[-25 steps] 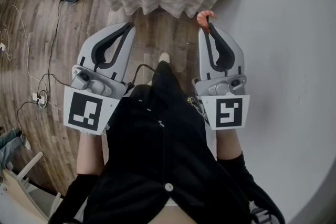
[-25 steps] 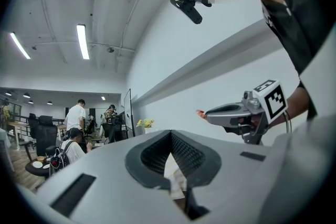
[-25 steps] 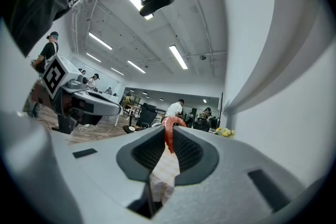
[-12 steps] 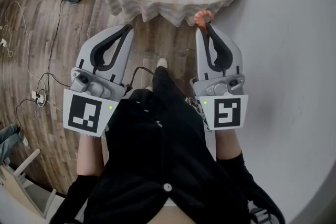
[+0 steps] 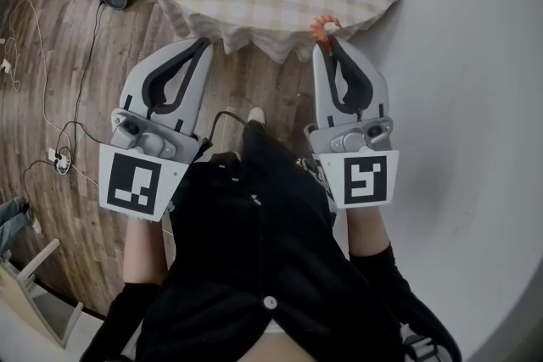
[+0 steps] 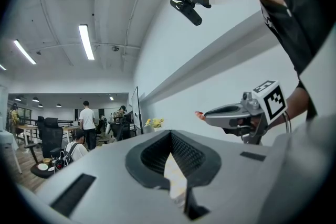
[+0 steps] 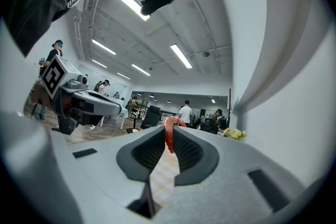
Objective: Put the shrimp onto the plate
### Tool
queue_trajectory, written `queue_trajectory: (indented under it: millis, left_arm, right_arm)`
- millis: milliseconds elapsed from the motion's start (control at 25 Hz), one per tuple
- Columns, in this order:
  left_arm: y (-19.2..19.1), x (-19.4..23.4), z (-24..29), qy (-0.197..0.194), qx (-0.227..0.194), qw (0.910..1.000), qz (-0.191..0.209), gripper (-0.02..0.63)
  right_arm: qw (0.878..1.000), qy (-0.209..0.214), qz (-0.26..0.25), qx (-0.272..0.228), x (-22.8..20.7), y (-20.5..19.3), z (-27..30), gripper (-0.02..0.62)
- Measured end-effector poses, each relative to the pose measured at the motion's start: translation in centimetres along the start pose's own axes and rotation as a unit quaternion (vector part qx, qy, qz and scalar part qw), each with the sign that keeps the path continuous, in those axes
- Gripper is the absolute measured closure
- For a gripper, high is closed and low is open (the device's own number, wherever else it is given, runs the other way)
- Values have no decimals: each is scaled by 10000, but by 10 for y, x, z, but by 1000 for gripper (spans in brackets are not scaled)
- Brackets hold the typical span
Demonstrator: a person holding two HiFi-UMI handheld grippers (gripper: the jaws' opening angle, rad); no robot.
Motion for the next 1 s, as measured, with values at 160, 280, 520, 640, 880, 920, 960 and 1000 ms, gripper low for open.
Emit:
queue_trajectory:
  millis: [160,280,520,640,880,920,960,1000]
  left_arm:
    - [3,8,22,131,31,9999,2,604]
    - [4,12,38,205,69,9998,24,604]
    - [8,20,65,330,144,9993,24,604]
    - [8,24,75,384,168,9991,20,604]
    - [7,29,94,441,229,9987,80,604]
    - [6,29,97,446,241,9987,85,604]
    - [7,29,99,452,250,9986,86,604]
    - [7,28,101,458,258,9986,84,604]
  right_arm:
    - [9999,138,-45,12,-20,1,18,558]
    - [9998,219,-34,-9,-34,1,29,558]
    - [9993,362,-17,-112,-61,3,52,558]
    - [9991,411,0,-92,-70,2,61,558]
    - [9990,419,22,-132,-90,0,71,558]
    - [9990,423,32,-124,-92,-1,72,558]
    - [9990,431,44,-119,-95,-2,73,558]
    - [9989,444,50,-117,-96,-2,73,558]
Point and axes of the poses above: the fingertips, and each gripper's own axes: z forward along the fingers, x to its left, y out of its top, the point moved 4 cm from there along -z, backward along the fingers, and after that the axes turned 13 degrees about z, right-handed, at the moved point
